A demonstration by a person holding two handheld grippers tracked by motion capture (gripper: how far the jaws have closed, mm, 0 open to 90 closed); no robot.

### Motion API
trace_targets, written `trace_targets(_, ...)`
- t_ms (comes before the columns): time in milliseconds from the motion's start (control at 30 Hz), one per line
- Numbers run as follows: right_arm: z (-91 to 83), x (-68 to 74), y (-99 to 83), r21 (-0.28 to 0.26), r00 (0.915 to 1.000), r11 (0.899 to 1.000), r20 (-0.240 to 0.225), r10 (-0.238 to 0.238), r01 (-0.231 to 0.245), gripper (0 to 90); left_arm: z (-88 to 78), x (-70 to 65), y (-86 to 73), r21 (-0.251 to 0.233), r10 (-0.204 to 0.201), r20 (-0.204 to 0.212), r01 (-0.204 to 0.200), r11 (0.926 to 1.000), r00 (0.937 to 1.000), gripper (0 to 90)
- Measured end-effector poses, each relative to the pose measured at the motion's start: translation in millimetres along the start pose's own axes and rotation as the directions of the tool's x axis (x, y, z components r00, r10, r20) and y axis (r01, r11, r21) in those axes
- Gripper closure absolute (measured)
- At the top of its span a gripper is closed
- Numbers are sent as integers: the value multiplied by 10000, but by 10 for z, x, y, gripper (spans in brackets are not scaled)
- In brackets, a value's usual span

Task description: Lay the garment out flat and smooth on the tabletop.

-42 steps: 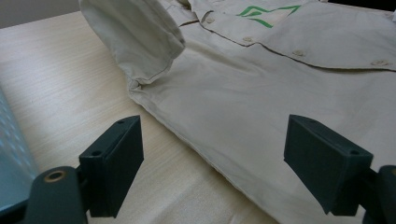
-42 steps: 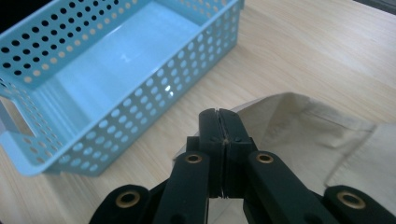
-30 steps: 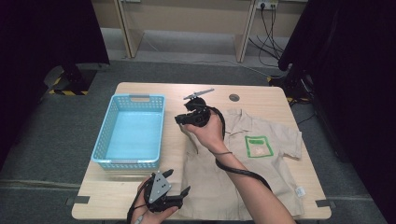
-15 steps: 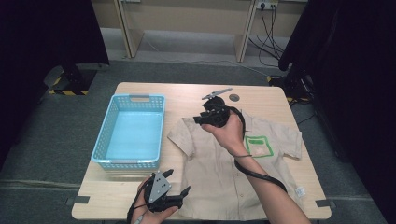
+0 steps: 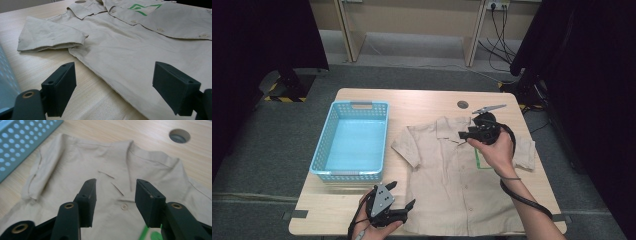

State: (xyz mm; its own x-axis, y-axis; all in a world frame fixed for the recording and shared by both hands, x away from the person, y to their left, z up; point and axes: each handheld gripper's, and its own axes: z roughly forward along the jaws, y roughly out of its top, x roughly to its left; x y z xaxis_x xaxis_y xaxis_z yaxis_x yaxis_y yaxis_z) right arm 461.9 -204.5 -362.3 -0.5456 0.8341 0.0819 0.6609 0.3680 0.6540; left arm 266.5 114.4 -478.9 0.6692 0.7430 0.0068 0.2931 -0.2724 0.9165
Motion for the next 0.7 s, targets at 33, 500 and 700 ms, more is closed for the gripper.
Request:
trace_targets(33,-19,-43,-34,38,9999,9999,26,100,-100,508,0,0,0,-4,4,-4,-4,10000,10000,181)
trace_targets(500,-232,-657,-613,569,9876,9902,1002,1212,-1273,449,9,8,4,26,-130,-55,130,9999,9999,171)
trace_targets(700,-379,-870,-818,461,9753,9813,1289,1796,-1868,447,4,7,3,4,-150,-52,150,9999,9999,170)
